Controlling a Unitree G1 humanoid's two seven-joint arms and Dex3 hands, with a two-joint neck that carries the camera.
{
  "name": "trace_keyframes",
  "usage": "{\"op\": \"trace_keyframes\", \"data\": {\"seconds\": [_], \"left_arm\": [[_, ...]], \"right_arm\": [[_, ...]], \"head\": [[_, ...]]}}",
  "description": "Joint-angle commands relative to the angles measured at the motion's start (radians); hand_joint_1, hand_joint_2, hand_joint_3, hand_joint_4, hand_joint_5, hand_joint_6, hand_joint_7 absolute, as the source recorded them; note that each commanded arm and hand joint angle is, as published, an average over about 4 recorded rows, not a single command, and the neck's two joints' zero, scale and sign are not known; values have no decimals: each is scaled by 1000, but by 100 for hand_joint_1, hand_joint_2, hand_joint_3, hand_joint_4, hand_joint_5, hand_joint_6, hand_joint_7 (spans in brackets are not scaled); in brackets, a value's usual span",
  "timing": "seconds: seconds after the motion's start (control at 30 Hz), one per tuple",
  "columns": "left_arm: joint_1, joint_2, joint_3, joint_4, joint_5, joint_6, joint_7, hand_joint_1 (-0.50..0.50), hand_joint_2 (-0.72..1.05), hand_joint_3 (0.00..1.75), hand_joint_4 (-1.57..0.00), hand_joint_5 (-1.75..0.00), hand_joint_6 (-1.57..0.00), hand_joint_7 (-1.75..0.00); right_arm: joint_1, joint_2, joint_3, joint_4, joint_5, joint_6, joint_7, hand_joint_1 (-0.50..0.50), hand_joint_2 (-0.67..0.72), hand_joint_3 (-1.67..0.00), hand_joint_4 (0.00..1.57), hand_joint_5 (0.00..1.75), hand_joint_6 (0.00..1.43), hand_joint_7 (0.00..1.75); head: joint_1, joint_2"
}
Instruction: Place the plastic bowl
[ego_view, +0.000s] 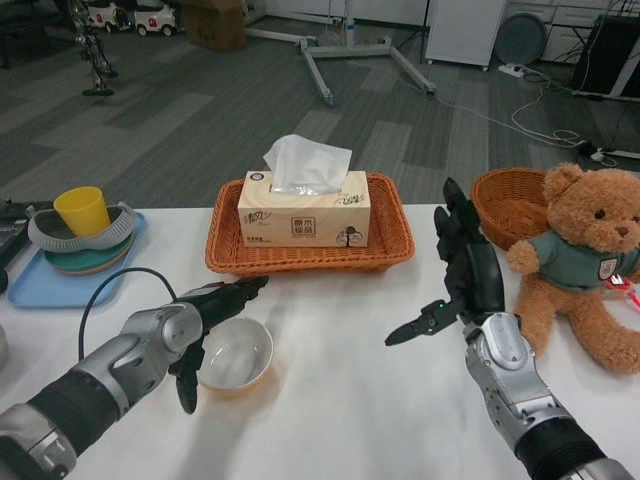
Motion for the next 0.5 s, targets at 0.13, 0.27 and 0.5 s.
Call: {"op": "trace_keyframes", "data": {"seconds": [0.13,0.27,0.5], "left_arm": [[56,37,46,-129,16,57,-30,-50,96,0,0,-103,0,0],[81,44,81,-220,-17,134,-55,-50,91,0,0,-103,0,0],[117,53,143,-341,-189,222,-86,-50,78,0,0,-103,0,0]], "right_arm": [[-4,-3,-2,7,2,-8,-3,-46,34,-8,0,0,0,0],[-4,-3,-2,7,3,-9,-3,-46,34,-8,0,0,0,0],[-4,-4,-2,5,3,-9,-3,-46,34,-8,0,0,0,0]], "head": [[5,3],[14,4],[25,10]]}}
